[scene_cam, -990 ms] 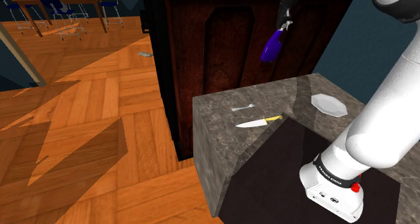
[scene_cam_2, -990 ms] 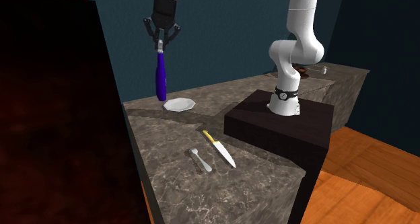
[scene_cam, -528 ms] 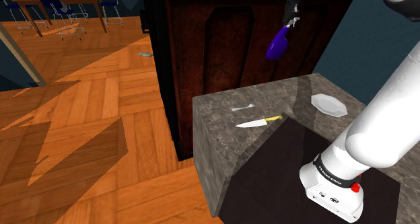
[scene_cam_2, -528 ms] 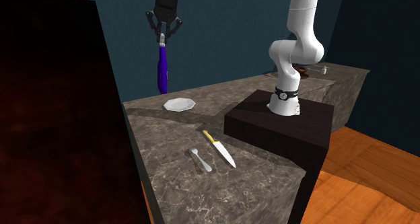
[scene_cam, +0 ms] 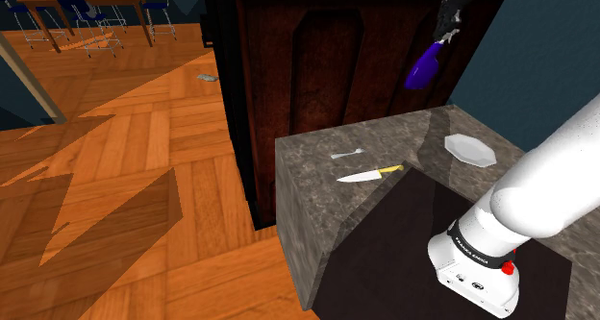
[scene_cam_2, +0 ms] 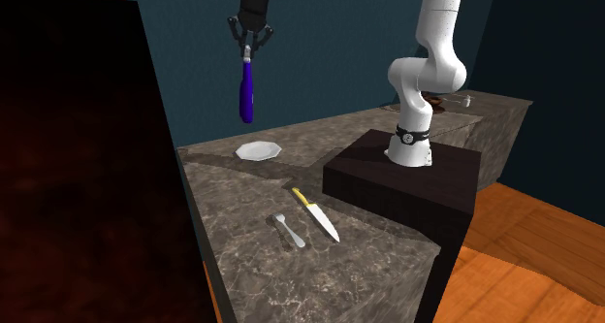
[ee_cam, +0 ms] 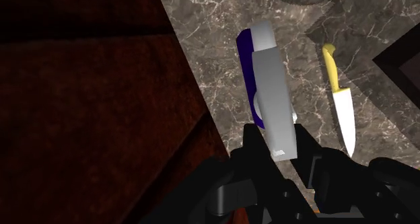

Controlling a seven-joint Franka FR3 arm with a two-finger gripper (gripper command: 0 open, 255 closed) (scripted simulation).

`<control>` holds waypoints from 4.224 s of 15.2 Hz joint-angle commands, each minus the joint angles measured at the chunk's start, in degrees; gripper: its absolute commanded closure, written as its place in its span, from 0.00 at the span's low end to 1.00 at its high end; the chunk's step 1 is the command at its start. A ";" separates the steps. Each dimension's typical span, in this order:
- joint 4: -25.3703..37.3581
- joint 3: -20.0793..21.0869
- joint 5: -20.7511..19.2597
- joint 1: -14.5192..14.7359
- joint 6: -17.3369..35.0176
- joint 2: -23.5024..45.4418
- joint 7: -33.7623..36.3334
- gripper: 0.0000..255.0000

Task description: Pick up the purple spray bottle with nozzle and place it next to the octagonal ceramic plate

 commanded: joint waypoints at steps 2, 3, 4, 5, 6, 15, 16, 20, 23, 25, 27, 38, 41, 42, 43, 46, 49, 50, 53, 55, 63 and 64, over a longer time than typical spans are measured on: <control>-2.27 -1.73 -1.02 -1.66 0.29 -2.66 -3.17 1.00; -2.86 -2.29 -1.31 -2.20 0.32 -3.42 -4.19 1.00; -3.39 -2.89 -1.58 -2.73 0.34 -4.13 -5.24 1.00; -3.84 -3.51 -1.82 -3.27 0.34 -4.78 -6.33 1.00; -4.23 -4.16 -2.02 -3.79 0.33 -5.37 -7.44 1.00; -4.78 -11.48 -2.03 -7.99 -0.37 -7.88 -19.06 1.00; -4.51 -12.48 -1.76 -8.37 -0.50 -7.80 -20.55 1.00; -2.78 -17.00 0.13 -9.61 -1.13 -6.56 -27.03 1.00; -0.77 -21.09 2.75 -10.25 -1.79 -4.44 -32.61 1.00; 0.93 -24.14 5.40 -10.69 -2.39 -2.20 -36.86 1.00; 2.96 -27.51 9.11 -11.28 -3.23 0.98 -41.72 1.00; 12.07 -30.09 29.38 -26.98 -8.50 19.13 -62.55 1.00; 9.82 -29.94 29.71 -26.65 -6.31 19.22 -63.11 1.00; 9.11 -29.87 29.87 -26.58 -5.60 19.29 -63.33 1.00; 8.41 -29.78 30.05 -26.54 -4.90 19.37 -63.55 1.00; 6.43 -29.45 30.71 -26.53 -2.87 19.75 -64.29 1.00; 4.61 -29.00 31.56 -26.69 -0.92 20.28 -65.12 1.00; 4.03 -28.83 31.89 -26.78 -0.29 20.48 -65.42 1.00; 2.40 -28.23 32.96 -27.14 1.56 21.20 -66.38 1.00; 1.39 -27.77 33.77 -27.45 2.74 21.75 -67.07 1.00; -2.06 -25.42 37.52 -29.21 7.17 24.37 -70.12 1.00; -2.43 -25.06 38.04 -29.48 7.70 24.74 -70.52 1.00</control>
